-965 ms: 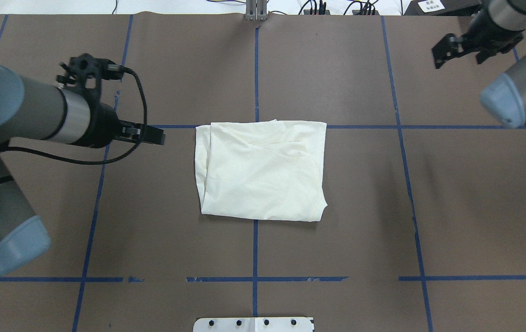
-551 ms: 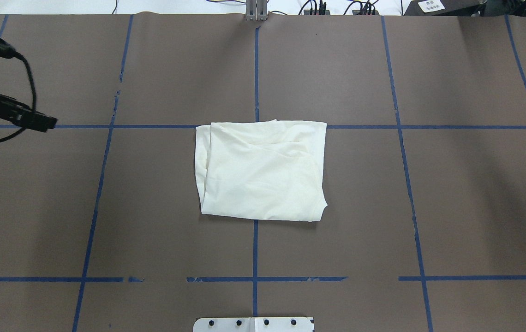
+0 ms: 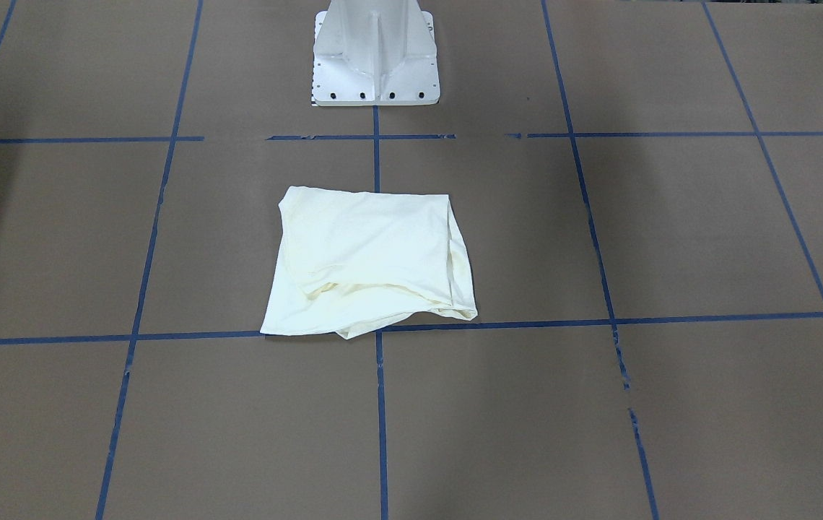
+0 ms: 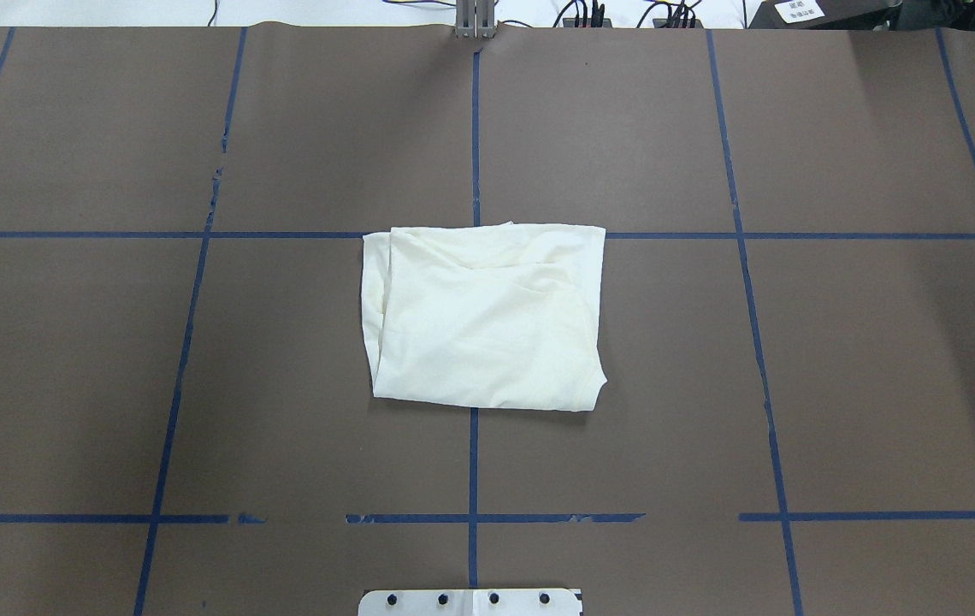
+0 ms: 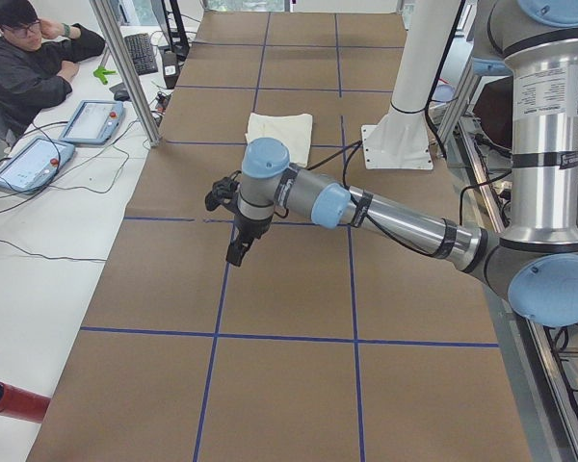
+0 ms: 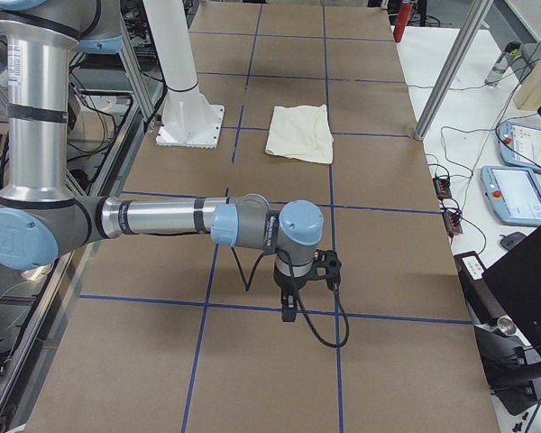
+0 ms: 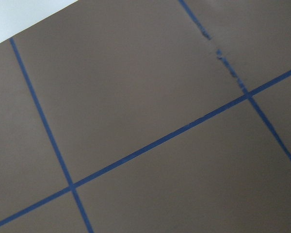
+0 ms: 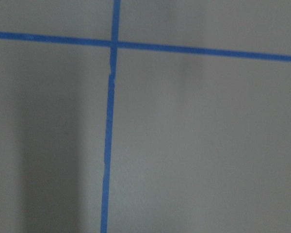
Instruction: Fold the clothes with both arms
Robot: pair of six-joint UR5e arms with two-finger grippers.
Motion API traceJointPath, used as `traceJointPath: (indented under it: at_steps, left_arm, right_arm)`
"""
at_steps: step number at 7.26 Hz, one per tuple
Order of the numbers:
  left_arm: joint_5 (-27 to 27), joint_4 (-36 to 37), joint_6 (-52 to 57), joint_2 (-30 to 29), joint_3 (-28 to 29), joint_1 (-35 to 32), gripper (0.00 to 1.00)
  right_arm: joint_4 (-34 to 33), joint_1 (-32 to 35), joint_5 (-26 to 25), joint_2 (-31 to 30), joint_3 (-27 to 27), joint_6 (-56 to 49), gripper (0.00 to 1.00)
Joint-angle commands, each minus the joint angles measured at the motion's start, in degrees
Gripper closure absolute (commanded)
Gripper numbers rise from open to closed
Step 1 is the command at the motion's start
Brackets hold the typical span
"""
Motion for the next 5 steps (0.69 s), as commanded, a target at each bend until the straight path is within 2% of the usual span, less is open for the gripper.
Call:
traceJointPath:
  at_steps: [1, 2, 5]
  left_arm:
    - [-0.8, 0.3, 1.9, 6.1, 2.6, -2.0, 0.00]
    - [-0.8, 0.3, 1.5, 8.6, 1.8, -2.0, 0.00]
    - [-0.6, 1.8, 1.3, 9.3, 4.0, -1.6, 0.00]
  right_arm:
    - [0.2, 0.5, 4.9, -3.4, -0.5, 0.1, 0.00]
    - [0.3, 0.5, 6.1, -3.4, -0.8, 0.0, 0.00]
    - [0.2, 0.5, 5.7, -3.5, -0.4, -0.7, 0.00]
